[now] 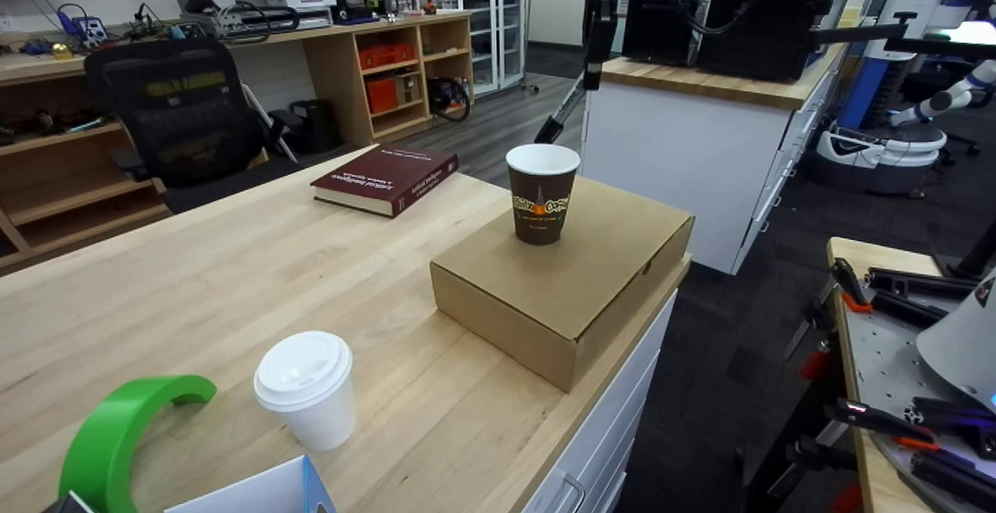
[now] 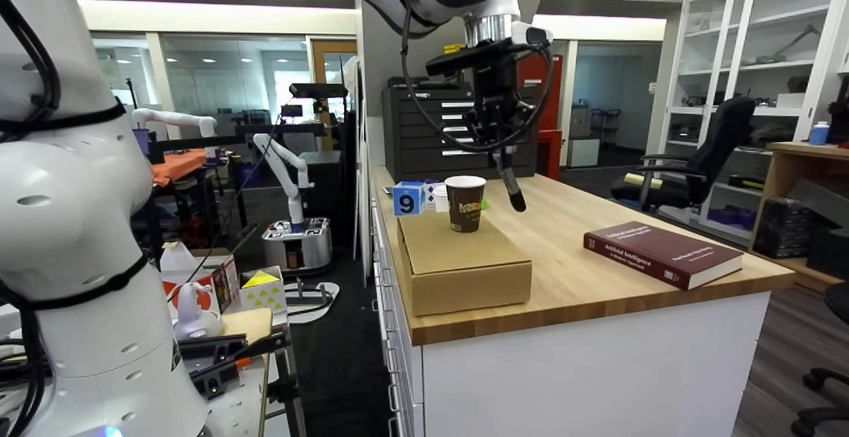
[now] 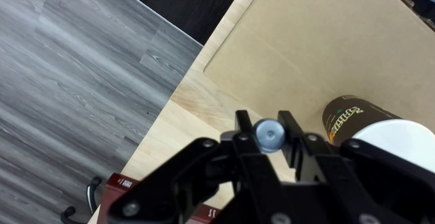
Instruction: Remove the marker from the cup and put it on the box
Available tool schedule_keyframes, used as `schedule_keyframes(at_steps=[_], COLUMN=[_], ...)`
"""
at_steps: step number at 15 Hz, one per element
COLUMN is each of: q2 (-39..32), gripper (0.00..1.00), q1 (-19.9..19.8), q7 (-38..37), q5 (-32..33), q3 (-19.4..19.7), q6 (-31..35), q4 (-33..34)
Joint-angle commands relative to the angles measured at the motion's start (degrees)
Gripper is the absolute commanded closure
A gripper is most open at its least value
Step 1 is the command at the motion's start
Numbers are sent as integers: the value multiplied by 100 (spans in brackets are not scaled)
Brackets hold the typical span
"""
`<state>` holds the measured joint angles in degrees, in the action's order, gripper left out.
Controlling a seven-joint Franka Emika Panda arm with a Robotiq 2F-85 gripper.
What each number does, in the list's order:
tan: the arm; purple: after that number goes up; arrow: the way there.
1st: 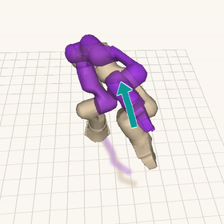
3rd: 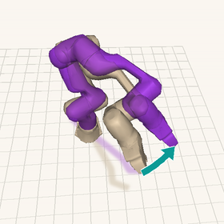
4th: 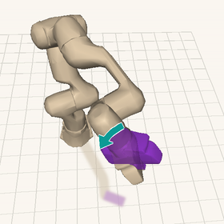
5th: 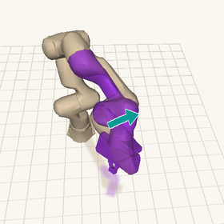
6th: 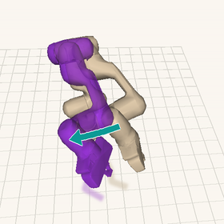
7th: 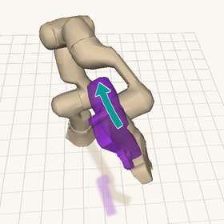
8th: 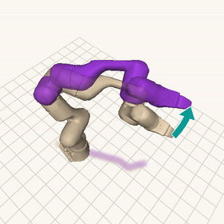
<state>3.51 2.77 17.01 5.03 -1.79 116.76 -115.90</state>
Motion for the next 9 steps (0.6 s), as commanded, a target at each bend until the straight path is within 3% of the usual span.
schedule_keyframes(at_steps=[1,9], q2=[54,-21], gripper=[93,93], q1=[-14,-10], q7=[-181,-412], q5=[7,25], q3=[-8,-17], q6=[99,454], q4=[-317,-958])
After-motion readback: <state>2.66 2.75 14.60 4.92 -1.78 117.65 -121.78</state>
